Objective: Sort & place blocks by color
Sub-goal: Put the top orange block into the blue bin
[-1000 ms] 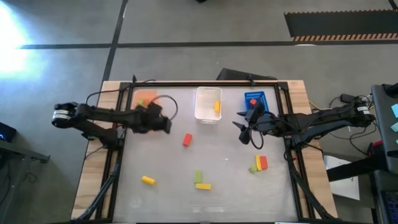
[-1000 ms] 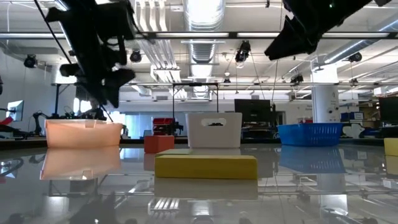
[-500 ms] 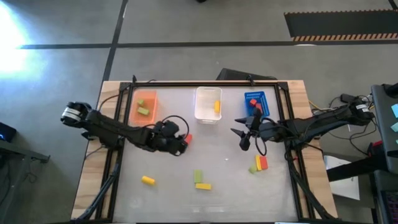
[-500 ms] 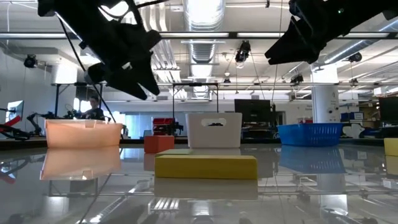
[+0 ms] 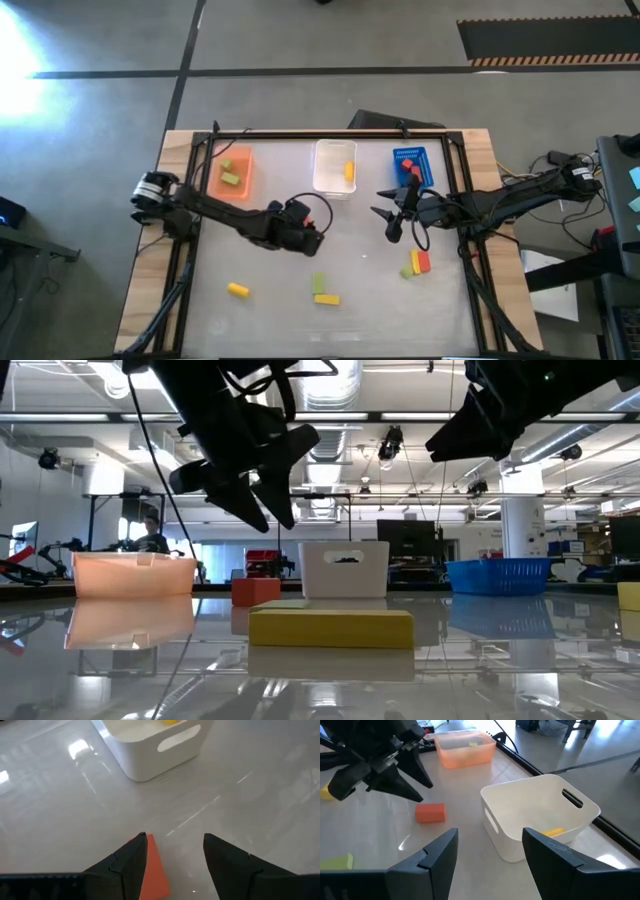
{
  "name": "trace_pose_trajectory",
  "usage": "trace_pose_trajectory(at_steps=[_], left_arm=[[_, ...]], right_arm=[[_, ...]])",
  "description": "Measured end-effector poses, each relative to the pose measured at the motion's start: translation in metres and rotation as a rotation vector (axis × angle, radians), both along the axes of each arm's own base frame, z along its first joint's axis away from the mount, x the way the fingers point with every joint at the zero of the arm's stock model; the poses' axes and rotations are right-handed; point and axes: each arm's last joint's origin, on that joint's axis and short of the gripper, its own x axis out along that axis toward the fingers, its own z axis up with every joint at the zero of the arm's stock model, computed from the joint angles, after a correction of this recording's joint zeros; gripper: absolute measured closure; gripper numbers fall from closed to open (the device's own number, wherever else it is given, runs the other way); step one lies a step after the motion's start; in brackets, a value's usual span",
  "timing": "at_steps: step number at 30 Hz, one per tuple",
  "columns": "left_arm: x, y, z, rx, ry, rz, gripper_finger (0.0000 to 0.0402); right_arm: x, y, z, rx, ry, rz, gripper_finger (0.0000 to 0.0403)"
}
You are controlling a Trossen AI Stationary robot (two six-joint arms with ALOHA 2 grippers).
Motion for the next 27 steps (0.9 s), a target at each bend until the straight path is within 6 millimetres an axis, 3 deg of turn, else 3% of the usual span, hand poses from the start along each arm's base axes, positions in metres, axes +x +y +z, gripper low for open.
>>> trace_pose_trajectory(at_steps=[10,20,27], left_arm=[[-0.007,0.005,-0.006,-0.063,0.066,0.042,0.0217],[-0.017,0.006,-0.026,-0.102,0.078,0.076,0.0135],[-0.020,0.006,-0.044,-0.124,-0.002,0.068,0.0125]], right_arm=[[0.000,0.000,0.000,-0.005,0.005,0.002,0.0190],[0.000,0.000,0.000,-0.002,0.004,0.001,0.0190],[0.000,0.000,0.000,-0.001,0.000,0.000,0.0190]])
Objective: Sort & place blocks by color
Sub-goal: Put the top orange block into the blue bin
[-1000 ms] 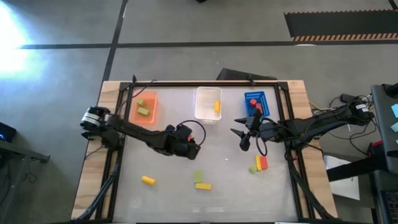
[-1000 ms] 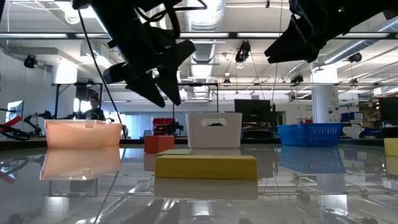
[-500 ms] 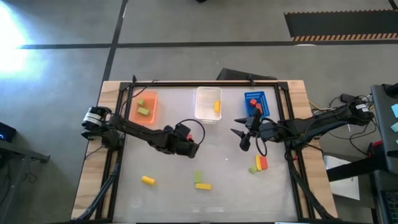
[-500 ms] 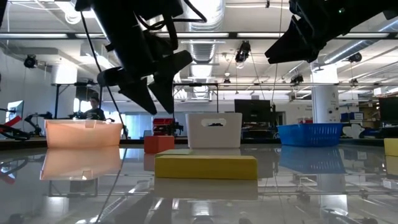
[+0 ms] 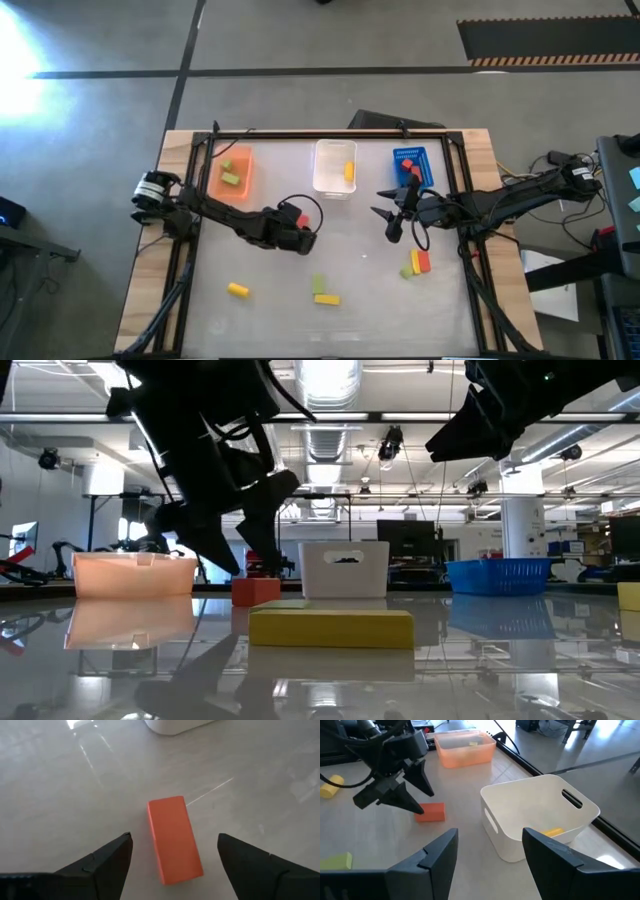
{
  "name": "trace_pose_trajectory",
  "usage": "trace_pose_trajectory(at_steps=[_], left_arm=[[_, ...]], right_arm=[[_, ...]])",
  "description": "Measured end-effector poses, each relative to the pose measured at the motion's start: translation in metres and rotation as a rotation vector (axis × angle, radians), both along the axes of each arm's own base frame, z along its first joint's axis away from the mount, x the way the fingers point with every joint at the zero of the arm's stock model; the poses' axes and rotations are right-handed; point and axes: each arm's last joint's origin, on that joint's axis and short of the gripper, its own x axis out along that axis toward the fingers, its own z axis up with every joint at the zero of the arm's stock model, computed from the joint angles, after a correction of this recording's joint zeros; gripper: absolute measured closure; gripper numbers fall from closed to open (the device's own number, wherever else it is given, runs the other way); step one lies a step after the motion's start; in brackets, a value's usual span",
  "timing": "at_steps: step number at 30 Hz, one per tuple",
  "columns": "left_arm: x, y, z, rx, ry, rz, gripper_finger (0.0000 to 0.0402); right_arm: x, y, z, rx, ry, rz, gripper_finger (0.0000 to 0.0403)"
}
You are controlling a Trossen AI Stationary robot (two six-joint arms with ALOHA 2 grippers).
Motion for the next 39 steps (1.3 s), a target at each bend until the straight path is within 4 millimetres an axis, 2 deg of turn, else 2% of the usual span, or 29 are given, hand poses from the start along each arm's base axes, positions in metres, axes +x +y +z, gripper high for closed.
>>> trace_pose_trajectory(at_steps=[6,13,18,22,23,31,35,39], left_arm=[[-0.006,0.001,-0.015,-0.010,-0.038,0.001,0.0148],[-0.002,0.001,-0.039,-0.013,-0.032,0.000,0.0187],[0.001,0.002,-0.042,0.003,-0.021,0.007,0.0224],[-0.002,0.002,-0.040,-0.003,-0.025,0.007,0.0281],[-0.002,0.002,-0.039,-0.004,-0.028,0.006,0.0285],[-0.002,0.001,-0.030,0.010,-0.035,-0.066,0.0285],[0.005,-0.001,-0.011,0.100,-0.115,-0.196,0.0285],[0.017,-0.007,0.008,0.259,-0.210,-0.386,0.0285]], right_arm=[[0.000,0.000,0.000,0.000,0.000,0.000,0.0190],[0.000,0.000,0.000,0.000,-0.001,-0.001,0.0190],[0.000,0.000,0.000,0.001,-0.001,-0.001,0.0190],[0.000,0.000,0.000,0.000,-0.001,0.000,0.0190],[0.000,0.000,0.000,-0.003,0.000,0.001,0.0190],[0.000,0.000,-0.002,-0.053,0.018,0.024,0.0190],[0.000,0.001,-0.005,-0.078,-0.003,0.059,0.0190],[0.001,0.004,-0.010,-0.098,-0.109,0.174,0.0190]])
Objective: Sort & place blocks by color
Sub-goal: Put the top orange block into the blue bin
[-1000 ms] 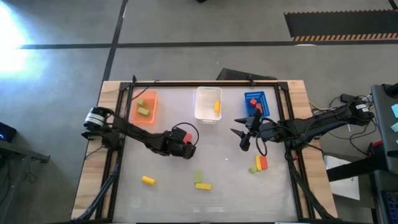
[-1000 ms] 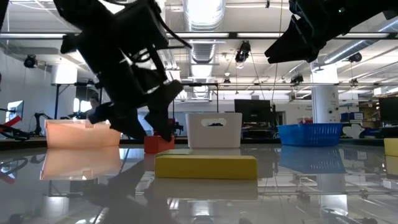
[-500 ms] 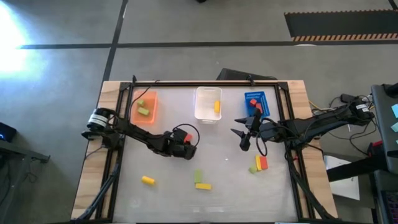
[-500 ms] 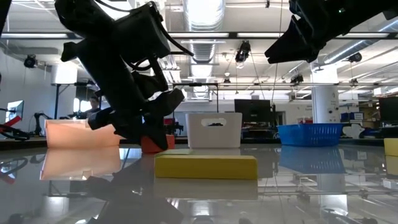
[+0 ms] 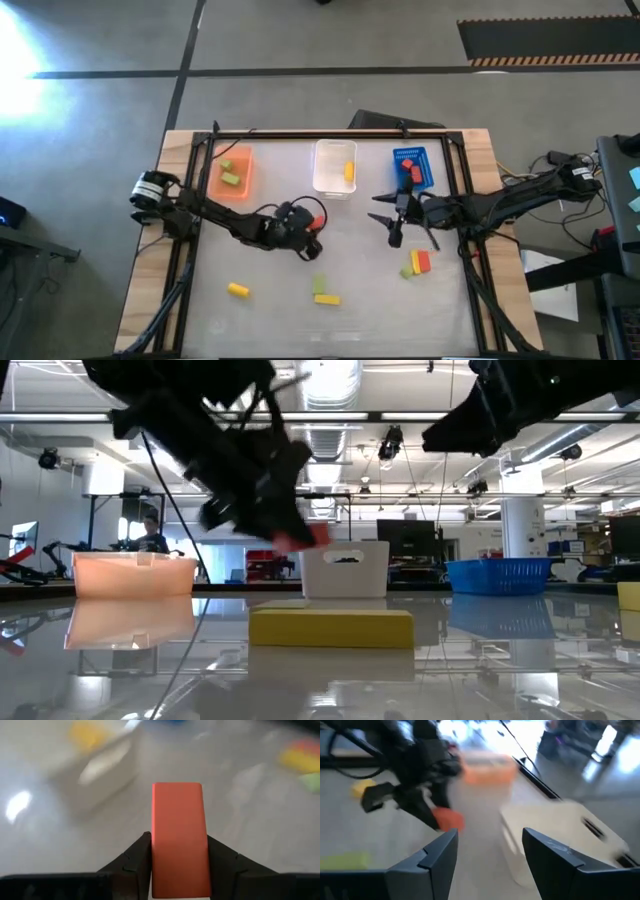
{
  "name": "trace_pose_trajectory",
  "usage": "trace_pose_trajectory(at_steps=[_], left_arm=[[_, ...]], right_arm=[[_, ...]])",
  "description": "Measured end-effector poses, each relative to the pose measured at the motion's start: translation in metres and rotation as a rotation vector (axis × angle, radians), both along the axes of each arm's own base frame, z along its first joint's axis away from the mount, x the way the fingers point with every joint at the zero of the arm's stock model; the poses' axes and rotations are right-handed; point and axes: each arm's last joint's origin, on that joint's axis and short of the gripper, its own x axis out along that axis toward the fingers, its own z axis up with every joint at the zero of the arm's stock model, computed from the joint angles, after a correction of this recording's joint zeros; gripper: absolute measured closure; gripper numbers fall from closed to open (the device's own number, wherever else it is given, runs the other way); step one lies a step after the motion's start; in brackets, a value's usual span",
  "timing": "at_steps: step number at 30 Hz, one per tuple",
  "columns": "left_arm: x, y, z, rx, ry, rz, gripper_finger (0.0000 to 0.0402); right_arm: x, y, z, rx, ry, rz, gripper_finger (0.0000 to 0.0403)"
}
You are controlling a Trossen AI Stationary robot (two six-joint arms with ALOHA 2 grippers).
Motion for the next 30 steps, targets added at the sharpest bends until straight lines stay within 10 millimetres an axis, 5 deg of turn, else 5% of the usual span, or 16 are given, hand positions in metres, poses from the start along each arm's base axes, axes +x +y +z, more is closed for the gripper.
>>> trace_pose_trajectory(at_steps=[9,30], left_arm=[[0.013,-0.027,0.037,0.330,-0.273,-0.496,0.0285],[0.015,-0.025,0.047,0.371,-0.331,-0.450,0.0285]], right_arm=[[0.005,0.010,-0.013,-0.068,-0.254,0.346,0.0190],[0.054,0.021,-0.009,-0.088,-0.198,0.380,0.0111]])
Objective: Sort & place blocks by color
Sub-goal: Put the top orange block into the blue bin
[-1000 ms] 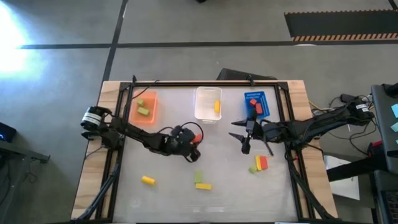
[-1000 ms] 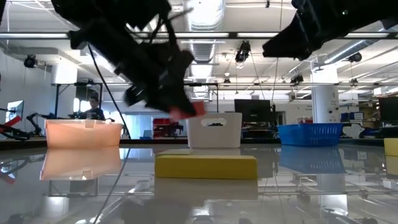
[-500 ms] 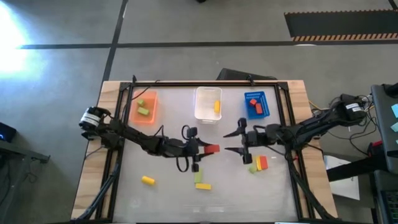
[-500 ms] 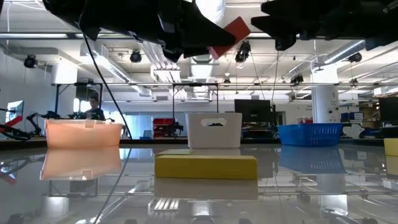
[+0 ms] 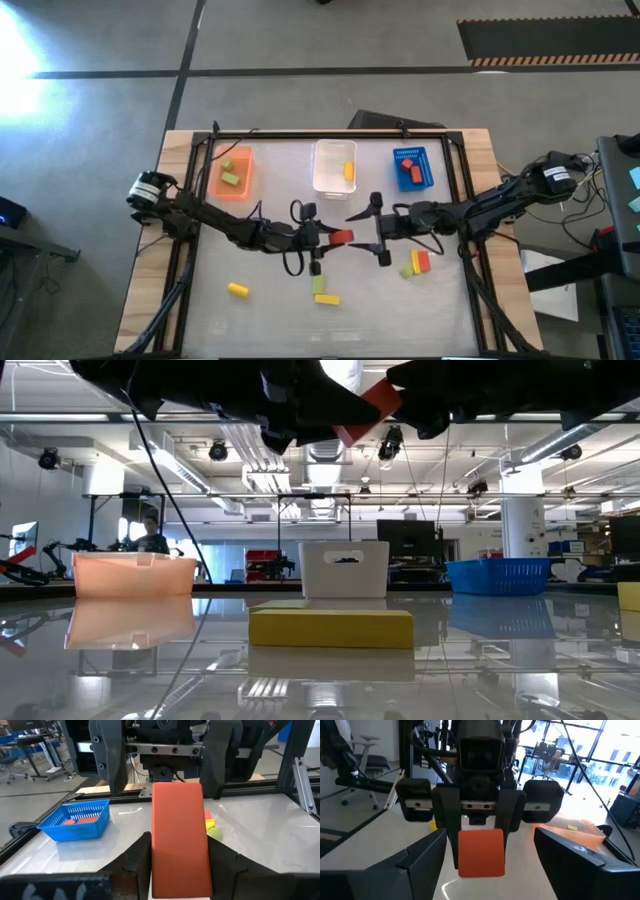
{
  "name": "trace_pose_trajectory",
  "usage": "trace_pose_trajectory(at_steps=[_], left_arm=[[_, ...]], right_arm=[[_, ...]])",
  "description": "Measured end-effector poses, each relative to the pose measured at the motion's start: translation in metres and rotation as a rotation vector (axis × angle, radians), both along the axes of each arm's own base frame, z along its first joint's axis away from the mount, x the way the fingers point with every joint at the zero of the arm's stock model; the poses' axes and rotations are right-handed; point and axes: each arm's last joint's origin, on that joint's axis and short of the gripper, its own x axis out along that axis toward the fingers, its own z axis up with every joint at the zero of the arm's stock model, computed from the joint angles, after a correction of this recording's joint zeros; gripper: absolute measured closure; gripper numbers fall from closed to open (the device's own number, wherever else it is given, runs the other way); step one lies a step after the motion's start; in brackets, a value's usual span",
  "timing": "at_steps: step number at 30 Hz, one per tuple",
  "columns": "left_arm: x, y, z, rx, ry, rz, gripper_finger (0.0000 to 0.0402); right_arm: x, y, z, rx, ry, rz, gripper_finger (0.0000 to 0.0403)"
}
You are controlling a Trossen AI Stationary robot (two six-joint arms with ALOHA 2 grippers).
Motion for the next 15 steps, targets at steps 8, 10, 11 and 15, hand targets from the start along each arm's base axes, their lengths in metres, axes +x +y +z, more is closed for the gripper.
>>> trace_pose_trajectory(at_steps=[8,10,11,15], left_arm=[[0.0003,0.0003,0.0029,-0.008,-0.025,0.002,0.0285],[0.0004,0.0003,0.0031,-0.008,-0.026,0.002,0.0285],[0.0004,0.0003,0.0031,-0.008,-0.026,0.002,0.0285],[0.0005,0.0003,0.0050,-0.014,-0.046,0.002,0.0285]], right_arm=[[0.0012,0.0000,0.0033,-0.016,-0.005,-0.006,0.0142],[0.0011,-0.0001,0.0037,-0.016,-0.008,-0.006,0.0151],[0.0011,-0.0001,0.0036,-0.016,-0.007,-0.006,0.0155],[0.0011,-0.0001,0.0035,-0.008,-0.006,-0.007,0.0173]])
